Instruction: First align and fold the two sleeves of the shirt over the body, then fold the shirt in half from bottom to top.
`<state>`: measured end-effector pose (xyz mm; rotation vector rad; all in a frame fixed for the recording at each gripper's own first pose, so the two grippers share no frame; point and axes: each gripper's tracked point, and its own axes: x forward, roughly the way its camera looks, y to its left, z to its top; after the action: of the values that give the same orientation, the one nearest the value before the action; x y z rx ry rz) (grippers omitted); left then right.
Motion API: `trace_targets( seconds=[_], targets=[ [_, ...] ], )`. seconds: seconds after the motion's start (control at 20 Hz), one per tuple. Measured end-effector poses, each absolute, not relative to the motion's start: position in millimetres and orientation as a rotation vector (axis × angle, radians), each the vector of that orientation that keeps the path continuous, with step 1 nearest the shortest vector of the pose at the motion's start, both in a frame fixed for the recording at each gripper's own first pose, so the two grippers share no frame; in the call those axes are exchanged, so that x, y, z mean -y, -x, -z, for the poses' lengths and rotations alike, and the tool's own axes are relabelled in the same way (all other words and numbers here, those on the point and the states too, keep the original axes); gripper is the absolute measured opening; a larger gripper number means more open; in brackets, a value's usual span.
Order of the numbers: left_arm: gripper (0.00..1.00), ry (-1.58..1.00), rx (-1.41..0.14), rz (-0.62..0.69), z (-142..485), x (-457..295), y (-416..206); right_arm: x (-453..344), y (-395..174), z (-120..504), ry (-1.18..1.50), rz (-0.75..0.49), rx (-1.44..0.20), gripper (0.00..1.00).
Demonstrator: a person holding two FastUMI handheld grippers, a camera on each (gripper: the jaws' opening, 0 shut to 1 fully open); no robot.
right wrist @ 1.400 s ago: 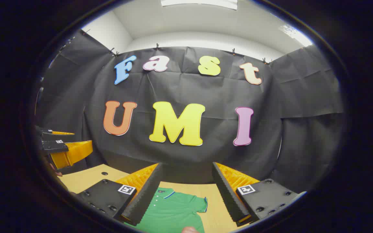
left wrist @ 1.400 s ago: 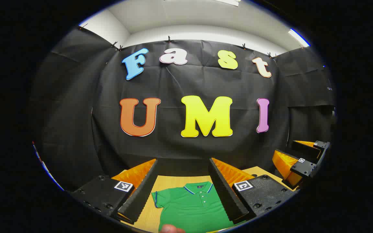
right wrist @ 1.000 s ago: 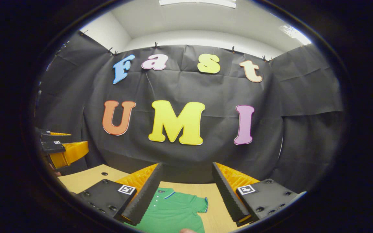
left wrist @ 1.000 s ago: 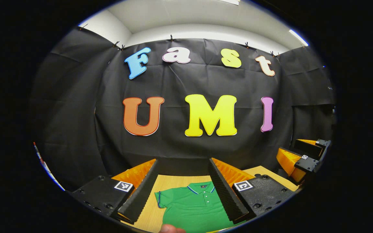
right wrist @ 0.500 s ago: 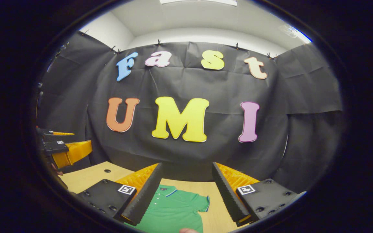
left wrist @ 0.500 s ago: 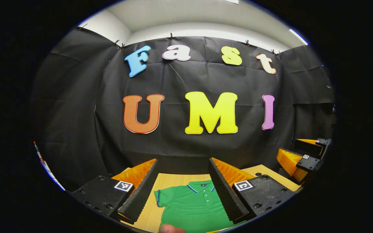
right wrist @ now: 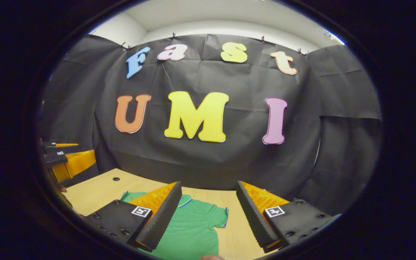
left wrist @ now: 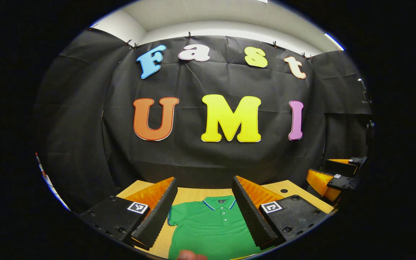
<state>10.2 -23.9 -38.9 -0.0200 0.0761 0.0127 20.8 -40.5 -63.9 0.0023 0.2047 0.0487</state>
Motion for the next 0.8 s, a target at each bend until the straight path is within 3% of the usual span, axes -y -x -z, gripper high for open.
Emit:
trace_targets(
  seconds=[0.45, 0.8],
  targets=[
    [0.98, 0.001, -0.132, -0.025, 60.7, 41.0, -14.6, 80.4, -44.2, 149.4, -0.037, -0.056, -0.400, 0.99],
    [0.98, -0.001, -0.181, -0.057, 79.1, 46.1, -25.2, 105.8, -105.5, 219.4, -0.109, -0.058, -0.539, 0.98]
  ],
)
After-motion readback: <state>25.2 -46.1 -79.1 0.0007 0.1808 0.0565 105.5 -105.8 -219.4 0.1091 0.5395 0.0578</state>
